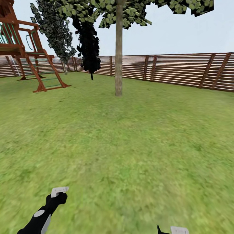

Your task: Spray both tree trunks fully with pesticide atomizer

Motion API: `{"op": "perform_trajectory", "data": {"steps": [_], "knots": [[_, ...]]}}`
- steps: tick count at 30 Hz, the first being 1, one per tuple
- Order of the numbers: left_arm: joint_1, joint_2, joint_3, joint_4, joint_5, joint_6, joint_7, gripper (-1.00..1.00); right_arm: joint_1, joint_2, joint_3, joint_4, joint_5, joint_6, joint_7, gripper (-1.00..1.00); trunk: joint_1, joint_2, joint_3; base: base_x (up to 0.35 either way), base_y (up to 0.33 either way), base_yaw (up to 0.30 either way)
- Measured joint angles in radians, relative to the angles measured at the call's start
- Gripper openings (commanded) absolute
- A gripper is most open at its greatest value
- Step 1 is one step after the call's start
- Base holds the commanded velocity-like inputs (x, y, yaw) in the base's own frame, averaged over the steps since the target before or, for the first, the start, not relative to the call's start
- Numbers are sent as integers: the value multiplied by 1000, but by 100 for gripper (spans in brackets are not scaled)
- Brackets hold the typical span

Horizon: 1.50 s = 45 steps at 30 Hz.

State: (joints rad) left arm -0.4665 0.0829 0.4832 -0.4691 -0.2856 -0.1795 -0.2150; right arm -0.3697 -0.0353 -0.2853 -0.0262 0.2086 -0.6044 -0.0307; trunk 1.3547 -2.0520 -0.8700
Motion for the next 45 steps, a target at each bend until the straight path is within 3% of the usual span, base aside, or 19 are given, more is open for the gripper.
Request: {"op": "perform_trajectory", "data": {"steps": [23, 38, 45], "knots": [[0, -14, -8, -2, 1, 0, -3, -100, 0, 0, 0, 0, 0, 0, 0, 100, 0, 0, 0, 338, 0, 0], [0, -3, -1, -20, 2, 0, -6, -100, 0, 0, 0, 0, 0, 0, 0, 100, 0, 0, 0, 338, 0, 0], [1, -20, -6, -13, 1, 1, -5, -100, 0, 0, 0, 0, 0, 0, 0, 100, 0, 0, 0, 338, 0, 0]]}}
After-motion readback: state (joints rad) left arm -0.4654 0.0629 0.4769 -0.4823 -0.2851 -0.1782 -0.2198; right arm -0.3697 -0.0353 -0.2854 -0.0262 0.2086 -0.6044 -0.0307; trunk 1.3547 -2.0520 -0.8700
